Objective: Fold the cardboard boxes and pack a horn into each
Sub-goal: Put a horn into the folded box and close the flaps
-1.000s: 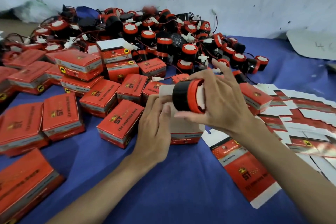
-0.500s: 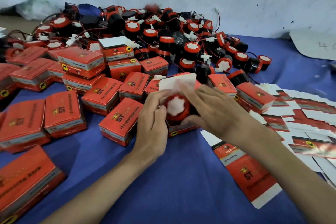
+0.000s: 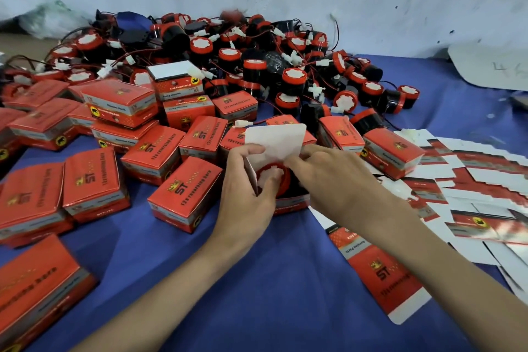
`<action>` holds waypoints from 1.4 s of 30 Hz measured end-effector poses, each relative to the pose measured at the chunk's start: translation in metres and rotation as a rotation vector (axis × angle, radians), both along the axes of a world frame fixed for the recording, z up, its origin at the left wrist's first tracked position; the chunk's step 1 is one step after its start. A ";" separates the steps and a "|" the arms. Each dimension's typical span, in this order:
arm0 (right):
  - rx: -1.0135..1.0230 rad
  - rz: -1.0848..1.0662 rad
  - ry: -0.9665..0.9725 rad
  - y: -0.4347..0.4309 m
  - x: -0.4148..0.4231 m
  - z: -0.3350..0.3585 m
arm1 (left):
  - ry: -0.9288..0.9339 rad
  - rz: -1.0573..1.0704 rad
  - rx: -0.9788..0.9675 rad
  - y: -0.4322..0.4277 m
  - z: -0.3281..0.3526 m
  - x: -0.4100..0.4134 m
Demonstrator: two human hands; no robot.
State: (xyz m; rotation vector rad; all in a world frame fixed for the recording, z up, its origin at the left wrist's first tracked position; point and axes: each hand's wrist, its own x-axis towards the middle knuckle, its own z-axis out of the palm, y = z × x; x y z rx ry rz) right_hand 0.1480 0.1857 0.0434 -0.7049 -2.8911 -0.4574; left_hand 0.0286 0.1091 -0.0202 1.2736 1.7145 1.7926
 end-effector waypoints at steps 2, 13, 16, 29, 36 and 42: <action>-0.047 -0.028 -0.012 0.001 -0.005 0.002 | 0.007 -0.022 -0.014 0.001 -0.001 0.000; -0.210 -0.085 0.136 0.002 0.014 0.062 | -0.058 -0.063 -0.145 0.005 0.002 -0.004; -0.265 -0.065 0.313 0.001 -0.004 0.058 | -0.027 -0.087 -0.161 0.003 0.004 -0.006; -0.446 0.171 -0.064 -0.012 -0.030 0.019 | 0.113 -0.115 -0.110 0.005 -0.001 -0.013; -0.514 0.029 -0.127 -0.007 -0.019 0.012 | -0.035 0.059 0.170 -0.017 0.014 -0.003; -0.492 -0.017 -0.226 -0.004 -0.016 0.010 | -0.115 0.179 0.145 -0.008 0.013 -0.012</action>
